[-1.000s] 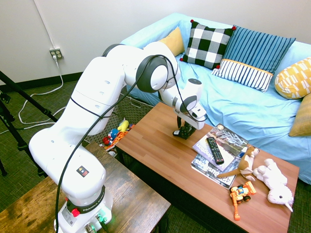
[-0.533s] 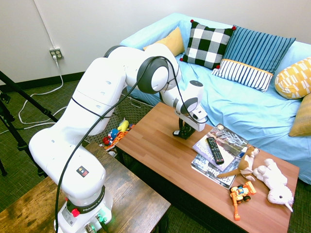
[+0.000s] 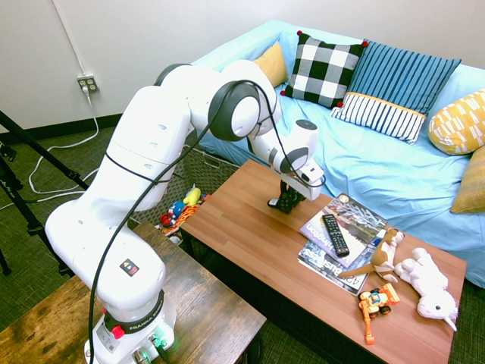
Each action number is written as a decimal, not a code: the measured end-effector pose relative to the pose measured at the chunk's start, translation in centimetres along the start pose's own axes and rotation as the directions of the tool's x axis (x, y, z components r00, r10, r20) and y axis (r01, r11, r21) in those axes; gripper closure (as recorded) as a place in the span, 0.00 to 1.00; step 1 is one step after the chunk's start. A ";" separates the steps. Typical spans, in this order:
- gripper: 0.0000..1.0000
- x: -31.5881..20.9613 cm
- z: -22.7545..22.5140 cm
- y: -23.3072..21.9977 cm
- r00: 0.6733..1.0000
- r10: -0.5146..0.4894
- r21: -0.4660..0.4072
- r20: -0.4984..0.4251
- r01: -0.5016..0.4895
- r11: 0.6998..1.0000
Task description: Put the gamepad in the basket
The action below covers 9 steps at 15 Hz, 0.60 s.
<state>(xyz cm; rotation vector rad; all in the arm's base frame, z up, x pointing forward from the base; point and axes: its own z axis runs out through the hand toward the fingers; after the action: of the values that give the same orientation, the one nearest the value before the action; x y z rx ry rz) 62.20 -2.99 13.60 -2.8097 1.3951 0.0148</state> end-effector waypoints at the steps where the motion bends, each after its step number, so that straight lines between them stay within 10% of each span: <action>1: 1.00 -1.7 -1.7 -0.4 1.000 -0.022 0.012 -0.005 0.022 1.000; 9: 1.00 -29.4 -9.5 -9.5 0.952 -0.296 0.038 -0.077 0.299 0.953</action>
<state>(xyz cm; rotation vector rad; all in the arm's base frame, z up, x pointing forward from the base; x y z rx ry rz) 52.07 26.08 23.40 -2.9720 0.9510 -0.1190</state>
